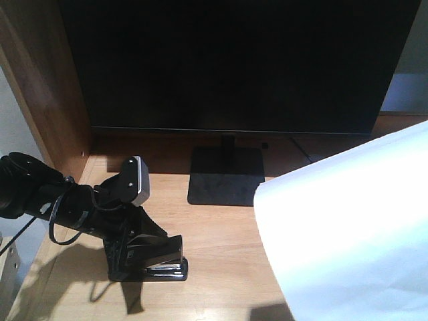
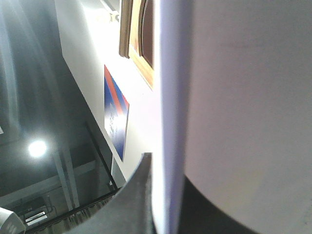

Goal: Grab stapler and paper to desk for stapling

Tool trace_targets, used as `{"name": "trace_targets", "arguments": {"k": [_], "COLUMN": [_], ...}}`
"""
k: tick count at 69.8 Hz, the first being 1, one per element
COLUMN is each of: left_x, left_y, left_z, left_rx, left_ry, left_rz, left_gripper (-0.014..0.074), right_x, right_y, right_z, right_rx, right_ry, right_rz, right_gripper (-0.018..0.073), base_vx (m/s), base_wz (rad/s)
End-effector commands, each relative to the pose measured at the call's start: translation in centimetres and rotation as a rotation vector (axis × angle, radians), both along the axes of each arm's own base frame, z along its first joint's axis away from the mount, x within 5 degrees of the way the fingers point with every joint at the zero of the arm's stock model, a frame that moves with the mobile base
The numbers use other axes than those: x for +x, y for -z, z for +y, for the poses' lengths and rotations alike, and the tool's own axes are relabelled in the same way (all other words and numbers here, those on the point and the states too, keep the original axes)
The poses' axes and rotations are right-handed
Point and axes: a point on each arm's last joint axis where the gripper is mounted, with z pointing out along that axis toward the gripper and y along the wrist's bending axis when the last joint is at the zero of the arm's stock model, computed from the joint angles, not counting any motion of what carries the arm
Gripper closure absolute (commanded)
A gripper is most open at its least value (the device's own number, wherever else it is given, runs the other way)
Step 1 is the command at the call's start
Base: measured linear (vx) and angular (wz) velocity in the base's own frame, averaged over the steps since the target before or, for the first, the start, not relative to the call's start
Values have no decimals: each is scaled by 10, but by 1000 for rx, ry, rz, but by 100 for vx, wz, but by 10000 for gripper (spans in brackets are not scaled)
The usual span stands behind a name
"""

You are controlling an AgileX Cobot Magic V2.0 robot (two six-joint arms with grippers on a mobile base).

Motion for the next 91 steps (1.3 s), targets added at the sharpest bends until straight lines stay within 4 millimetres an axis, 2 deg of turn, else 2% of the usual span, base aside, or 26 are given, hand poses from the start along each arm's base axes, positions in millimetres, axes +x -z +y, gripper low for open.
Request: {"name": "trace_targets", "arguments": {"k": [1,91], "left_x": [1,1], "left_y": [-20,-21], "left_z": [-5,-5], "left_rx": [-65,-68], "left_ry": [-4,-3], "left_rz": [-36,-34], "left_gripper": [603,603], "right_x": [-3,-3], "right_y": [-10,-10], "right_z": [-1,-1], "right_rx": [22,23], "right_ry": [-8,-8], "right_rz": [-51,-51], "right_gripper": [565,565], "base_vx": [0,0], "base_wz": [0,0]}}
